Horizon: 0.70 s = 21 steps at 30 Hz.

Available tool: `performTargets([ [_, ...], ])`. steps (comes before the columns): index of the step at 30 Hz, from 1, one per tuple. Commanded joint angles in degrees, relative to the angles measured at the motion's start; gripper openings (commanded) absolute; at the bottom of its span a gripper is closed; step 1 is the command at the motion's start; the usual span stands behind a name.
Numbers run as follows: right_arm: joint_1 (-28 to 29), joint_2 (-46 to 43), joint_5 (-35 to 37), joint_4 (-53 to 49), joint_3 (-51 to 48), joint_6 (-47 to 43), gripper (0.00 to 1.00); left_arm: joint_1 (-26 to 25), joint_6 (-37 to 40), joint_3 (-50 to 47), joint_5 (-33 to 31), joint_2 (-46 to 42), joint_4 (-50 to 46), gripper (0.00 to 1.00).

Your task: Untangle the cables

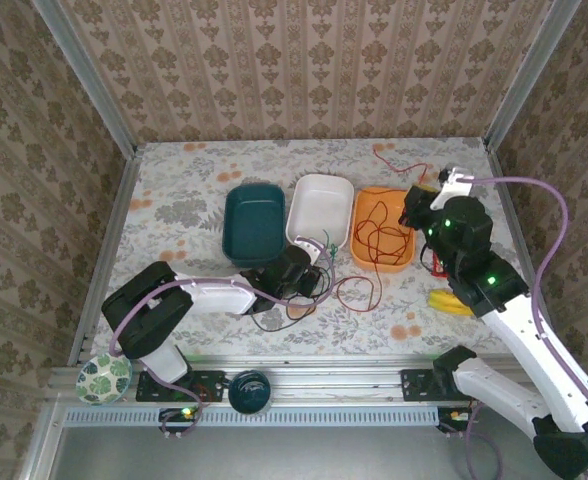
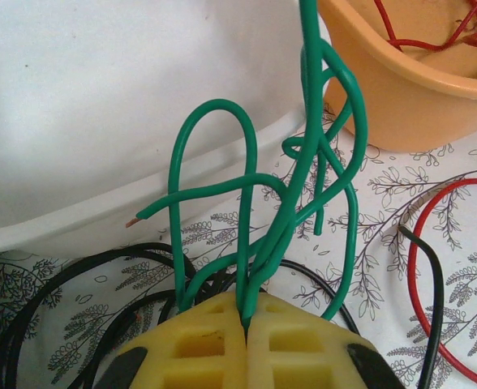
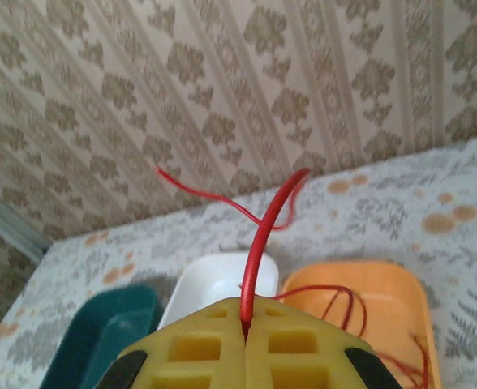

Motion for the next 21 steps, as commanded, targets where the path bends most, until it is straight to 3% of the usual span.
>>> performTargets([
  [1, -2.9, 3.5, 1.1, 3.5, 2.9, -0.5, 0.00, 0.0, -0.8, -1.1, -1.1, 0.2, -0.9, 0.00],
  [7, -9.7, 12.1, -7.2, 5.3, -1.9, 7.4, 0.00, -0.4, -0.5, -0.9, -1.3, 0.0, -1.3, 0.00],
  [15, -9.6, 25.0, -17.0, -2.3, -5.5, 13.7, 0.00, -0.5, -0.4, -0.6, -1.3, -0.1, -1.8, 0.00],
  [21, -9.6, 29.6, -18.5, -4.3, -6.7, 16.0, 0.00, -0.5, 0.0, 0.0, -1.0, 0.4, -2.2, 0.00],
])
